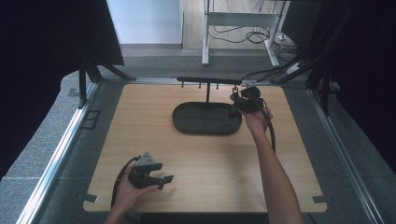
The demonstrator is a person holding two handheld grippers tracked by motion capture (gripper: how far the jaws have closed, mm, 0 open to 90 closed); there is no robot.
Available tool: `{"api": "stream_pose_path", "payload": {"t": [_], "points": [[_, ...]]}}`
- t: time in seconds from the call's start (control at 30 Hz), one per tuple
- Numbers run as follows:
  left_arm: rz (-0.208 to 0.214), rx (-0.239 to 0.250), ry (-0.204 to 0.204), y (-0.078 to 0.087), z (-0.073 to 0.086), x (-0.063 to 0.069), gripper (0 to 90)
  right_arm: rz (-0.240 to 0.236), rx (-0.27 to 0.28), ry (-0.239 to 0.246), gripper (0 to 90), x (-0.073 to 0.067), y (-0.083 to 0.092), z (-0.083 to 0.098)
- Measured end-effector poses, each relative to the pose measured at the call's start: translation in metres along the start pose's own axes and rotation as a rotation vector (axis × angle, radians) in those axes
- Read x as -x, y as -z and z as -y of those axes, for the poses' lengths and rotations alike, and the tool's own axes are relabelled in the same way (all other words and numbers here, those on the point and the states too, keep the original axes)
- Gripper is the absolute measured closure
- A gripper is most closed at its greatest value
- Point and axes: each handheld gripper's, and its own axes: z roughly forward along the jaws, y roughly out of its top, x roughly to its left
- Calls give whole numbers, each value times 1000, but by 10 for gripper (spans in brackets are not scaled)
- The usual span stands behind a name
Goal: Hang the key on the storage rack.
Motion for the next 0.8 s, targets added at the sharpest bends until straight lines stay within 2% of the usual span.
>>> {"api": "stream_pose_path", "payload": {"t": [0.23, 0.3, 0.47, 0.6, 0.8], "points": [[2, 1, 2, 0, 0, 0, 299, -6, 12, 7, 788, -2, -3, 2], [2, 0, 2, 0, 0, 0, 299, -11, 30, 18, 710, -3, -2, 4], [3, -2, 3, -1, 1, 0, 299, 3, 32, 40, 610, -3, 2, 10], [7, -10, -2, -2, 0, 1, 299, -25, 45, 24, 579, -1, 10, 15], [8, -14, -1, -4, 1, 1, 298, -84, 45, 38, 560, -3, 28, 23]]}}
